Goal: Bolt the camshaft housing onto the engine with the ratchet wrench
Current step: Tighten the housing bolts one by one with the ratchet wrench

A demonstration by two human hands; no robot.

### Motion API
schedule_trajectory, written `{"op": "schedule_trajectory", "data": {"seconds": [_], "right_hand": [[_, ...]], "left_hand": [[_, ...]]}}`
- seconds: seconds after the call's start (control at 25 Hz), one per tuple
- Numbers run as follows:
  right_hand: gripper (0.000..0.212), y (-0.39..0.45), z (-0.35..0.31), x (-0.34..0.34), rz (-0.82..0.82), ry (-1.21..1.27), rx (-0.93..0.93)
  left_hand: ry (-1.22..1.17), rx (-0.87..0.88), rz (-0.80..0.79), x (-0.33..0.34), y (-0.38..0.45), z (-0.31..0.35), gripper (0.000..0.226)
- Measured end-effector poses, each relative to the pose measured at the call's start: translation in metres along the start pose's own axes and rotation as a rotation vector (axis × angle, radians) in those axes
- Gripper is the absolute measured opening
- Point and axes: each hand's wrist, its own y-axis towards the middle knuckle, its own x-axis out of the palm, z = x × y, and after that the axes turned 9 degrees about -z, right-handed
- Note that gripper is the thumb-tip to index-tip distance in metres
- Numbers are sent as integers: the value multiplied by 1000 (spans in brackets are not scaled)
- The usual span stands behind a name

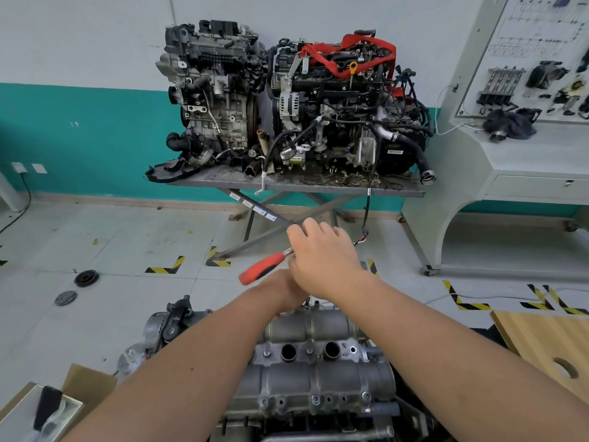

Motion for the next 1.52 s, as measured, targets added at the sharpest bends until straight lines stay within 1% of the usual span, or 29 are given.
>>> {"op": "schedule_trajectory", "data": {"seconds": [0.04, 0.12, 0.16, 0.2, 0.28, 0.36, 0.44, 0.48, 0.52, 0.6, 0.64, 0.68, 0.76, 0.8, 0.84, 0.88, 0.96, 1.0, 1.04, 1.12, 1.16, 1.2, 1.24, 1.28, 1.32, 1.36, 1.4, 1.44, 1.52], "right_hand": [[27, -1, -4, -5, -52, 27, 46], [36, 1, -10, -17, -177, 12, 86], [40, 3, -10, -24, -235, -4, 93], [45, 6, -8, -29, -282, 5, 95], [51, 12, 2, -34, -347, 138, 135], [49, 14, 9, -31, -348, 272, 203], [45, 14, 10, -26, -312, 331, 192], [42, 14, 9, -24, -323, 427, 188], [35, 14, 8, -22, -342, 610, 214], [18, 13, 4, -20, -371, 1182, 351], [12, 11, 3, -17, -380, 1468, 429], [8, 11, 3, -13, -355, 1706, 480], [3, 9, 3, 0, -201, 2071, 527], [3, 6, 1, 6, -107, 2187, 534], [3, 4, 0, 11, -29, 2213, 524], [6, 1, 1, 18, 32, 2154, 495], [20, -5, 3, 30, 92, 1856, 374], [24, -9, 2, 34, 130, 1693, 294], [28, -11, 1, 37, 204, 1556, 199], [35, -11, 4, 46, 453, 1154, 19], [36, -9, 6, 49, 546, 906, -101], [36, -7, 8, 52, 601, 695, -209], [36, -6, 10, 52, 614, 539, -273], [36, -5, 12, 49, 594, 430, -286], [36, -5, 14, 44, 554, 331, -261], [36, -5, 15, 39, 516, 238, -218], [36, -4, 15, 36, 480, 158, -170], [38, -4, 15, 33, 443, 95, -140], [51, -3, 14, 26, 309, -5, -131]], "left_hand": [[71, -31, -51, -1, 1, 0, 44], [126, -12, -42, 1, 2, -4, 38], [105, -7, -8, 1, 6, -7, 35], [155, -22, -15, 2, 6, -8, 38], [269, -2, 6, 3, 9, -11, 50], [351, 2, 3, 1, 6, -10, 54], [373, 16, 3, 0, 5, -9, 53], [384, 21, 10, 0, 6, -10, 53], [381, 4, 1, 1, 4, -9, 52], [410, 11, -2, 1, 4, -9, 52], [416, 24, -2, 1, 3, -10, 52], [414, 34, 3, 0, 2, -9, 51], [405, 59, 3, -1, 2, -9, 49], [411, 70, 5, -1, 3, -9, 48], [407, 65, -1, -1, 4, -10, 46], [421, 70, -6, -1, 4, -10, 45], [459, 94, 1, -1, 4, -10, 42], [466, 76, 5, -2, 3, -9, 40], [501, 57, 21, -2, 6, -7, 37], [526, 53, 27, 1, 8, -7, 27], [482, 59, 33, 3, 8, -6, 23], [381, 47, 13, 5, 8, -7, 26], [259, 79, 27, 6, 6, -7, 34], [172, 138, 37, 7, 5, -6, 39], [95, 160, 39, 10, 8, -6, 39], [100, 90, 28, 9, 7, -5, 35], [216, 37, 32, 10, 7, -7, 31], [334, 26, 47, 8, 4, -5, 28], [397, -32, 12, 4, 8, -5, 28]]}}
